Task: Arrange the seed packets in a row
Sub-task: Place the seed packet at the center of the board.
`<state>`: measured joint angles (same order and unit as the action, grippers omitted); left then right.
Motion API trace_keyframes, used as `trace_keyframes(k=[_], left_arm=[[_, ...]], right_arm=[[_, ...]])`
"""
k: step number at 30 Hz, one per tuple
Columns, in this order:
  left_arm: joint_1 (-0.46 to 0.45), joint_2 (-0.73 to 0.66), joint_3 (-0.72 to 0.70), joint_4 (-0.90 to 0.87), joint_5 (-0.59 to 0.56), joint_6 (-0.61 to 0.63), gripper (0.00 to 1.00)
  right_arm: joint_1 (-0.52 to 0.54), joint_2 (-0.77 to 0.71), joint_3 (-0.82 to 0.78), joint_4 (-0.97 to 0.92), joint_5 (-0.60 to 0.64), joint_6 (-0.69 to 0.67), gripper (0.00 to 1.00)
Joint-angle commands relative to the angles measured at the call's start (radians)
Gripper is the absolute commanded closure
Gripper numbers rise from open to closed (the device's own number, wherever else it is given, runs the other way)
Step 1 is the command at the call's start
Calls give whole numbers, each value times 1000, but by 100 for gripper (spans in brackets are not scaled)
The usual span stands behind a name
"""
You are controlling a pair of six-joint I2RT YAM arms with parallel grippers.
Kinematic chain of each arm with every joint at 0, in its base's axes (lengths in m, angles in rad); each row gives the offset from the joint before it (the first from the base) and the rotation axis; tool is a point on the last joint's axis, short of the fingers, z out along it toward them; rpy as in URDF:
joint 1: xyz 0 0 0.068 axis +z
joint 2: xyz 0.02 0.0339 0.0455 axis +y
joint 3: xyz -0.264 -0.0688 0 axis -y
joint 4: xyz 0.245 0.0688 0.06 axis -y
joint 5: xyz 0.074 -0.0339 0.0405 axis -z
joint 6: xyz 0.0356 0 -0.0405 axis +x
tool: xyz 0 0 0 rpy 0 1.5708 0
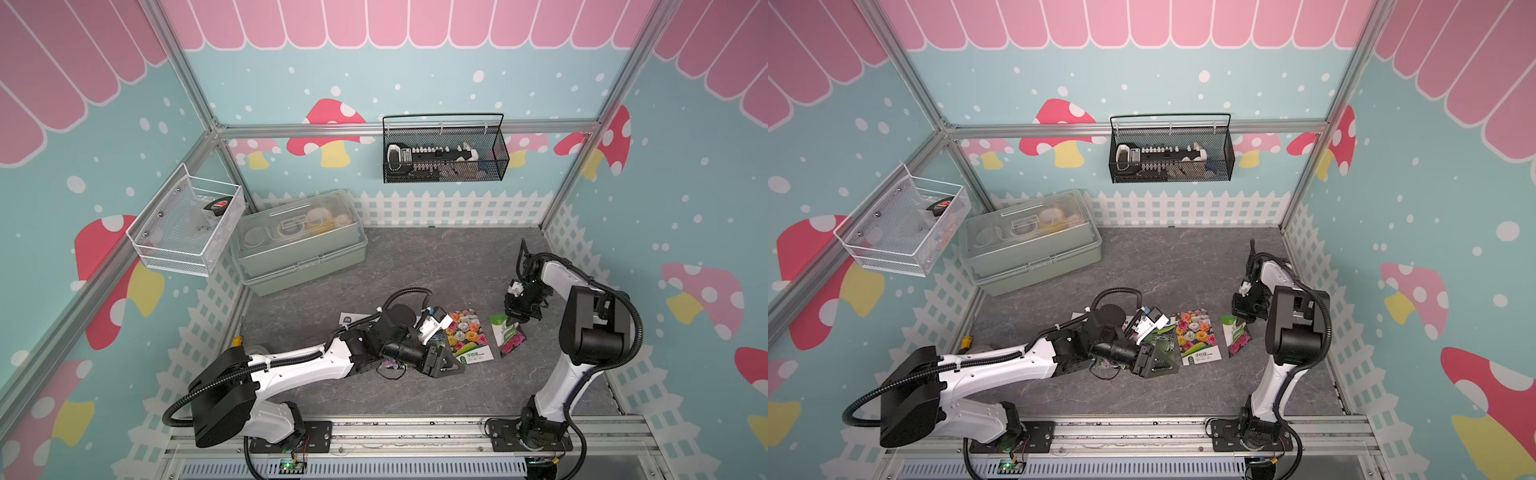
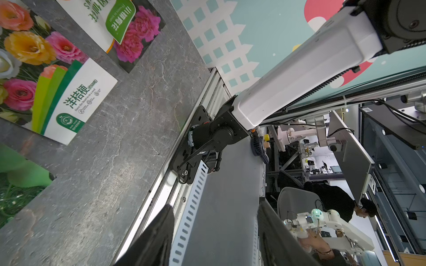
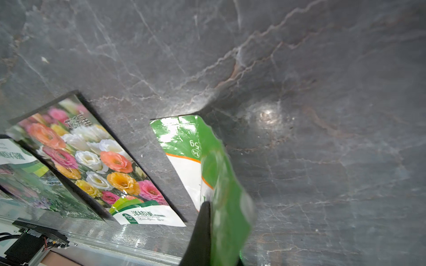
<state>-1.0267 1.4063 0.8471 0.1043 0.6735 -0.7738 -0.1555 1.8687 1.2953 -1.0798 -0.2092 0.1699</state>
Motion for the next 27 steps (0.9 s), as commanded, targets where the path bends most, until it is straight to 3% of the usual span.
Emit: trace_keyframes(k=[1, 15, 18, 23, 25, 27], left_arm=[[-7, -13, -7, 14, 0, 14, 42], [-18, -21, -6, 13, 1, 17, 42], [-19, -31, -9, 11, -5, 20, 42], [-20, -33, -10, 6, -6, 21, 42], [-21, -38, -8, 2, -9, 23, 42], [-20, -36, -7, -1, -10, 25, 42]], right_arm=[[5, 14, 6, -6, -16, -25, 100], [36, -27, -45, -4, -41, -4, 100], [36, -19, -44, -12, -10, 3, 87], [36, -8, -37, -19, 37, 16, 54], [36, -5, -36, -20, 52, 22, 50], [36, -6, -40, -21, 47, 22, 39]])
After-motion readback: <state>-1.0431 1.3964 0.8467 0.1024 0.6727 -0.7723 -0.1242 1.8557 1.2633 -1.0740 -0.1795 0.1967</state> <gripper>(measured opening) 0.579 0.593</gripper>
